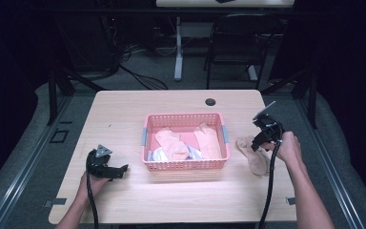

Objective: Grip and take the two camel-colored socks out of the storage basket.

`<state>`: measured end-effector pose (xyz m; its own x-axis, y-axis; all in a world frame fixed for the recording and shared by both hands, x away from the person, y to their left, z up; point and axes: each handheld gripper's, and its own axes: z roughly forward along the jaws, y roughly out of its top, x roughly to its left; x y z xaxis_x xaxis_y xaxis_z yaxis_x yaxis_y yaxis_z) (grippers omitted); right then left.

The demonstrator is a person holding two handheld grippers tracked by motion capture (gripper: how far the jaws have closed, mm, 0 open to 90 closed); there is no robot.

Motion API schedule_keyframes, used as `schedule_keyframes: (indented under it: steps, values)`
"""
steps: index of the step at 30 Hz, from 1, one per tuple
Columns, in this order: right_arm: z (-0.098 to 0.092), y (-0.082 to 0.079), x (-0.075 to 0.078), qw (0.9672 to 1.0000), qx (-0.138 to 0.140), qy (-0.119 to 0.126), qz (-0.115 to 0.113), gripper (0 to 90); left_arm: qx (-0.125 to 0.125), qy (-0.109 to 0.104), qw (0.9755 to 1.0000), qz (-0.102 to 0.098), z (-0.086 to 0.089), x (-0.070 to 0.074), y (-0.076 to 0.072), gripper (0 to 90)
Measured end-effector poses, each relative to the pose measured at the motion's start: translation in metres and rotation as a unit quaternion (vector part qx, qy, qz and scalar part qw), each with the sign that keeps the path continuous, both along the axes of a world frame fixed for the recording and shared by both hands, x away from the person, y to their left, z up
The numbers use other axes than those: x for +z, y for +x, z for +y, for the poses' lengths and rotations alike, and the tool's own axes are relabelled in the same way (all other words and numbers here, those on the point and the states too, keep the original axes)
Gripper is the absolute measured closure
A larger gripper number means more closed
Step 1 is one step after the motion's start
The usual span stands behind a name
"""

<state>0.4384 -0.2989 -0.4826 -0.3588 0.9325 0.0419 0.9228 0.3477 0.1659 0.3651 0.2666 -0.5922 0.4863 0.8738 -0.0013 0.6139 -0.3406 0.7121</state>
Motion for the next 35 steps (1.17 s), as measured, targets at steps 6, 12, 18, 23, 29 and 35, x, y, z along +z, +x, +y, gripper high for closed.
schedule_keyframes:
  steps: [6, 12, 18, 23, 29, 35]
  values:
    - [-0.003, -0.021, 0.018, 0.9992, 0.006, 0.025, -0.032, 23.0, 0.0, 0.0, 1.0, 0.0, 0.0, 0.0, 0.0, 0.0]
    - [-0.004, -0.047, 0.028, 0.9978, 0.021, 0.029, -0.055, 13.8, 0.0, 0.0, 1.0, 0.0, 0.0, 0.0, 0.0, 0.0]
    - [-0.005, -0.073, 0.023, 0.9966, 0.028, 0.027, -0.073, 9.8, 0.0, 0.0, 1.0, 0.0, 0.0, 0.0, 0.0, 0.0]
    - [-0.007, -0.087, 0.015, 0.9974, 0.034, 0.018, -0.06, 8.4, 0.001, -0.001, 1.0, 0.001, 0.0, 0.0, 0.0, 0.0]
    - [-0.009, -0.091, 0.008, 0.9978, 0.037, 0.021, -0.051, 8.4, 0.0, -0.002, 1.0, 0.0, 0.0, 0.0, 0.0, 0.0]
    - [-0.012, -0.09, -0.001, 0.9981, 0.032, 0.018, -0.05, 8.5, -0.001, -0.002, 1.0, 0.0, 0.0, 0.0, 0.0, 0.0]
